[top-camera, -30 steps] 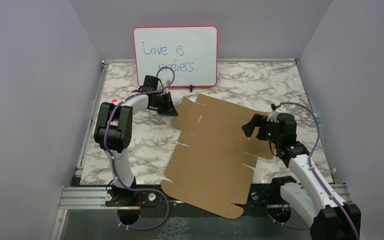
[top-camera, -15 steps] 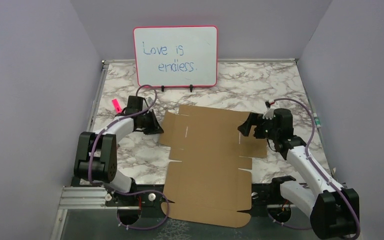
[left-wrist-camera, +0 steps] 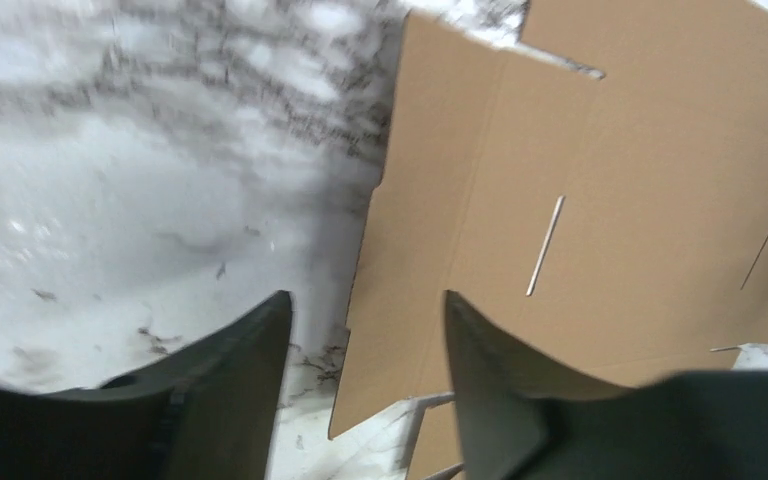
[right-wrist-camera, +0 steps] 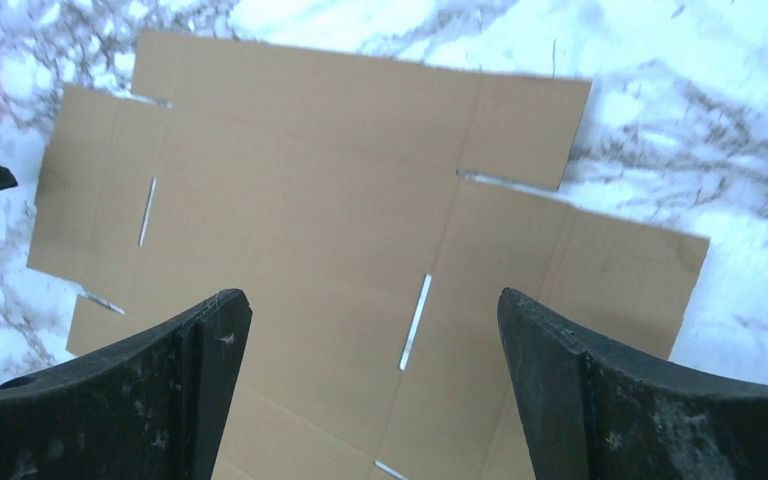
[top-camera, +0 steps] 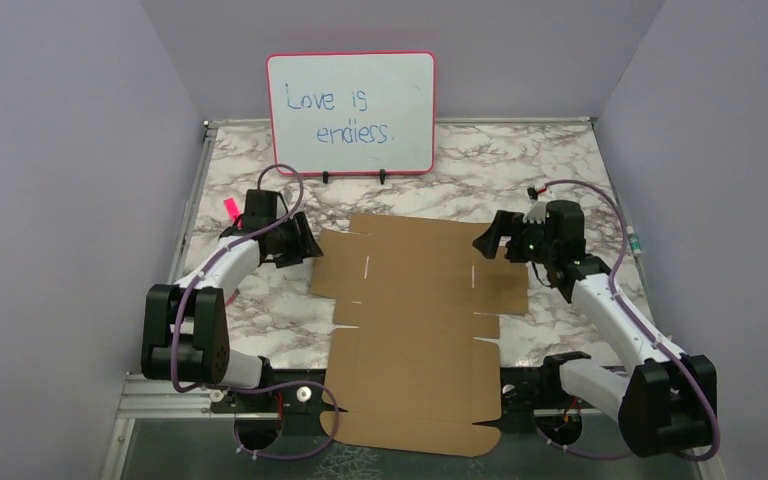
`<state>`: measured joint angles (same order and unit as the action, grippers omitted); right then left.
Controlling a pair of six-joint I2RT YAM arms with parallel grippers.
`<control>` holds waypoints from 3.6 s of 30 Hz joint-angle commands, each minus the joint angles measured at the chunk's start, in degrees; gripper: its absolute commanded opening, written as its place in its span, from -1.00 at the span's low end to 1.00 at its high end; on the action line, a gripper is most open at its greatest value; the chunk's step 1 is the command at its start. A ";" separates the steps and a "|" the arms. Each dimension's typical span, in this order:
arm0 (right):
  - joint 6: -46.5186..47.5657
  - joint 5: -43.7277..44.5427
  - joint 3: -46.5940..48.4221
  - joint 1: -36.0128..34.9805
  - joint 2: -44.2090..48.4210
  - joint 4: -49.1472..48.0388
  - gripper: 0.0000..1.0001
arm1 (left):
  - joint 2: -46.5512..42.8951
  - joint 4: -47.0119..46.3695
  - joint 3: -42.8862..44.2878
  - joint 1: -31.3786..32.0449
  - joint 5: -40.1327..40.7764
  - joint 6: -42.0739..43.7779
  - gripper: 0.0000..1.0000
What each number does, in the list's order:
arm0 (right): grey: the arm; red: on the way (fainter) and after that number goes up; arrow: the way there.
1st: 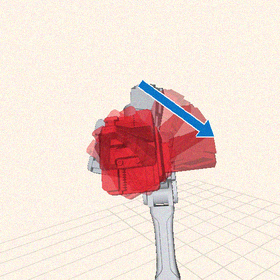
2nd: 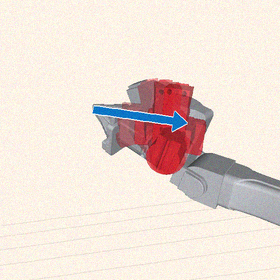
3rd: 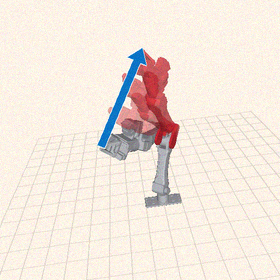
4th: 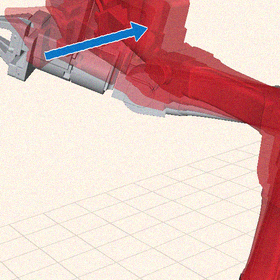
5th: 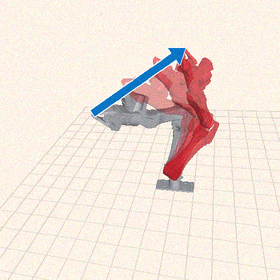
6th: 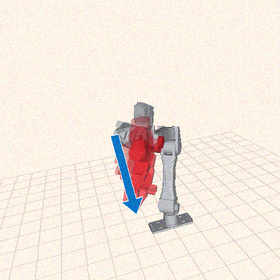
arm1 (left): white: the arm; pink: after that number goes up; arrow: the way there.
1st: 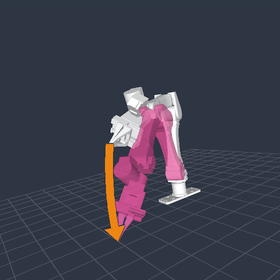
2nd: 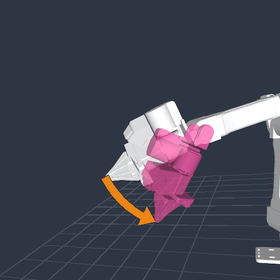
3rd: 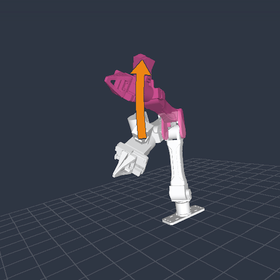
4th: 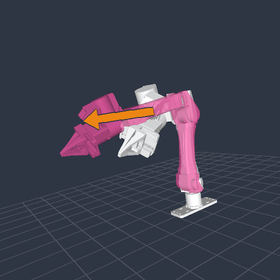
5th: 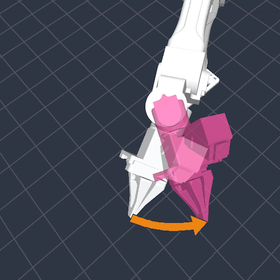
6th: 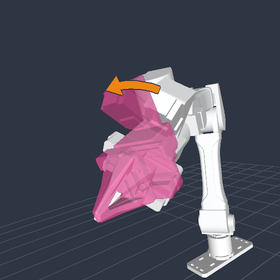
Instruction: Fold the paper box
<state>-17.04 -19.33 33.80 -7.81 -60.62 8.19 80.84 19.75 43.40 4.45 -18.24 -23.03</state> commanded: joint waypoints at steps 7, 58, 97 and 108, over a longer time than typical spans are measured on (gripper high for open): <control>-2.78 -0.03 8.28 4.08 -11.17 -1.81 1.00 | 3.79 0.67 14.65 -1.18 -5.50 4.52 0.98; -20.52 -30.02 23.20 12.54 -55.49 -35.94 -0.99 | 30.10 0.34 33.41 -0.50 -12.82 2.22 0.66; -11.92 -24.67 23.52 10.62 -51.16 -27.87 -0.98 | 30.78 -5.72 39.22 8.18 -15.09 -4.80 0.30; -4.27 -11.66 26.32 7.82 -45.85 -15.76 -0.96 | 30.78 -5.62 39.37 13.10 -8.76 -4.11 0.26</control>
<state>-25.96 -38.00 57.56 0.95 -109.86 -14.13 112.66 14.48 82.06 16.16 -30.72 -27.18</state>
